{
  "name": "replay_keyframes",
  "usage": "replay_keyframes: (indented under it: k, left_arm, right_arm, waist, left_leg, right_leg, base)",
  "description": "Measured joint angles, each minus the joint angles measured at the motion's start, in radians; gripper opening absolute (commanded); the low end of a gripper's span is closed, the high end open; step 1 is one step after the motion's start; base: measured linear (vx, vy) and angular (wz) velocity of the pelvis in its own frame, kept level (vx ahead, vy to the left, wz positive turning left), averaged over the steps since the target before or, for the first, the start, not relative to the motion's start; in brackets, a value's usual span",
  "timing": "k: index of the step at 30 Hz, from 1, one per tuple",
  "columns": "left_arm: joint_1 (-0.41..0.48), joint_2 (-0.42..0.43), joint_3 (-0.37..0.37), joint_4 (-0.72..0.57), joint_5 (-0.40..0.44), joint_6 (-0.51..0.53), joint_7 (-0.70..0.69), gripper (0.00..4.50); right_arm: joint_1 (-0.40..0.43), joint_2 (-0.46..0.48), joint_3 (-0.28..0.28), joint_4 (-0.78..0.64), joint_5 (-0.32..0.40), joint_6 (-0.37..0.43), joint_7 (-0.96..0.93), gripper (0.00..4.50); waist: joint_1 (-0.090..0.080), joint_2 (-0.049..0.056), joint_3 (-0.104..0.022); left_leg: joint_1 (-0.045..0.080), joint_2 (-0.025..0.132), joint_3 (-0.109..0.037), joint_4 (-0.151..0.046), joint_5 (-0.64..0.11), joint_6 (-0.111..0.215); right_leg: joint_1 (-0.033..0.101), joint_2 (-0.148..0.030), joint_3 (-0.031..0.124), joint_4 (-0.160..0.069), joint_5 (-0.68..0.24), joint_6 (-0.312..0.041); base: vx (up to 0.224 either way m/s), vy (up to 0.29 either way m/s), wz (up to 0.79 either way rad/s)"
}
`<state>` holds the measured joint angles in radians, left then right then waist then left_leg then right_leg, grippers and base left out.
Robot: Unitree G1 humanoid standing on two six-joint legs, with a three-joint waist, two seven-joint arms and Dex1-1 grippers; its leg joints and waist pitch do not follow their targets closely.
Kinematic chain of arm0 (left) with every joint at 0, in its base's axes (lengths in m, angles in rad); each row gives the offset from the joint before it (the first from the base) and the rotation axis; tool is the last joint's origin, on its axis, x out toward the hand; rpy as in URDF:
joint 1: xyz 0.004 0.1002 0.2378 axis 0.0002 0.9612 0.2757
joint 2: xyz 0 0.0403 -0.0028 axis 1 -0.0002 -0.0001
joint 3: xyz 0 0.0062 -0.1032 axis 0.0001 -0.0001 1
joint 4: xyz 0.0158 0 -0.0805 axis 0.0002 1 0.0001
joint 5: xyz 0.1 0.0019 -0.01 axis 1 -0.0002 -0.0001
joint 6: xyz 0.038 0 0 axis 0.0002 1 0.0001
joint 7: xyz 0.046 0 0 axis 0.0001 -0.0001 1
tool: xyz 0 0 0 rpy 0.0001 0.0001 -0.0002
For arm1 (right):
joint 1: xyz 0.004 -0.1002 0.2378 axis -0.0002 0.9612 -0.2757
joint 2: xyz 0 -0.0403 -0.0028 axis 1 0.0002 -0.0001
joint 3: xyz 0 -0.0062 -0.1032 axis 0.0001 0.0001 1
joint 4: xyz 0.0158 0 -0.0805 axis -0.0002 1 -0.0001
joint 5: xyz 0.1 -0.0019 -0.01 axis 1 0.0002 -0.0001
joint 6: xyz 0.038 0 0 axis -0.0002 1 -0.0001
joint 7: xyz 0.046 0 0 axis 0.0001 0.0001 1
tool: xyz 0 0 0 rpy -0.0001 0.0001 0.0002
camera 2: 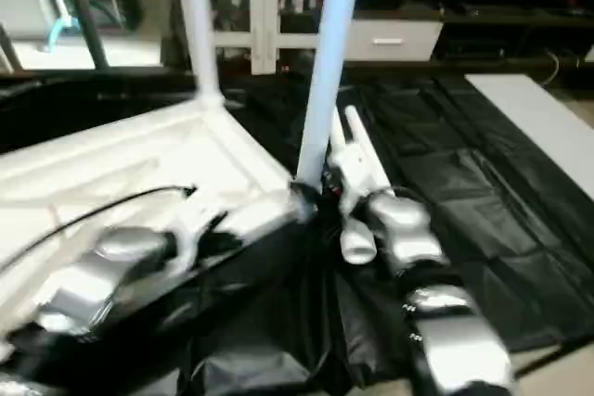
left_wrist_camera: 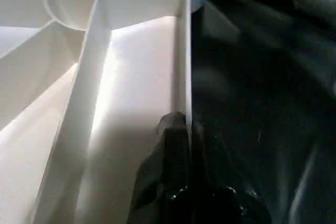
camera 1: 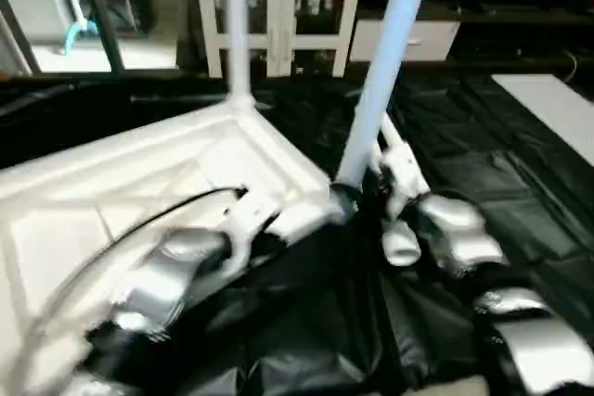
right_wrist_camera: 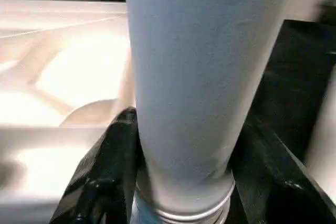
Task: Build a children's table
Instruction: Insert table leg to table base
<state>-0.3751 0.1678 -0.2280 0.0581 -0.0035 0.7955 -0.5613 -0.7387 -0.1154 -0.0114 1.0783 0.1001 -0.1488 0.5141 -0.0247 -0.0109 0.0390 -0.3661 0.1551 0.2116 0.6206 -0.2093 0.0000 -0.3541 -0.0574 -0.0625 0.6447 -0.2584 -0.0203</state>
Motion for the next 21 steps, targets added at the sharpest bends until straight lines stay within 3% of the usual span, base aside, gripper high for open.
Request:
replay_keyframes:
  k: [3,6,14,21]
  left_arm:
    - [-0.037,-0.109,0.041,0.045,-0.002,0.033,0.138,0.0]
    - [-0.046,-0.138,0.055,0.048,-0.008,0.043,0.175,0.0]
    - [-0.044,-0.127,0.068,0.01,-0.014,0.081,0.189,0.0]
    - [-0.02,-0.031,0.031,-0.031,-0.023,0.046,0.115,0.0]
  right_arm:
    - [-0.051,0.068,-0.037,0.024,-0.009,0.034,-0.207,2.09]
    - [-0.067,0.096,-0.058,0.025,-0.005,0.034,-0.275,2.06]
    - [-0.083,0.114,-0.077,0.029,-0.003,0.033,-0.281,2.05]
    - [-0.084,0.09,-0.078,0.03,-0.01,0.032,-0.142,2.04]
  waist:
    - [0.002,0.001,0.0]
    - [0.007,0.001,0.0]
    - [0.004,-0.004,0.004]
    - [0.001,-0.003,0.005]
  left_leg:
    - [-0.005,0.0,0.0,-0.005,0.0,0.0]
    - [-0.011,0.0,0.0,-0.008,0.001,0.0]
    - [-0.018,0.001,0.0,-0.009,0.001,0.0]
    - [-0.019,0.002,0.0,-0.013,0.002,0.001]
  right_leg:
    - [-0.003,0.0,0.0,0.0,-0.001,0.001]
    - [-0.01,0.0,-0.002,0.0,-0.003,0.0]
    - [-0.017,0.0,-0.003,0.0,-0.004,0.0]
    - [-0.019,0.002,-0.003,0.001,-0.006,-0.003]
  base:
    - [0.0,0.0,0.0]
    - [0.0,0.0,0.0]
    - [0.0,0.0,0.0]
    - [0.0,0.0,0.0]
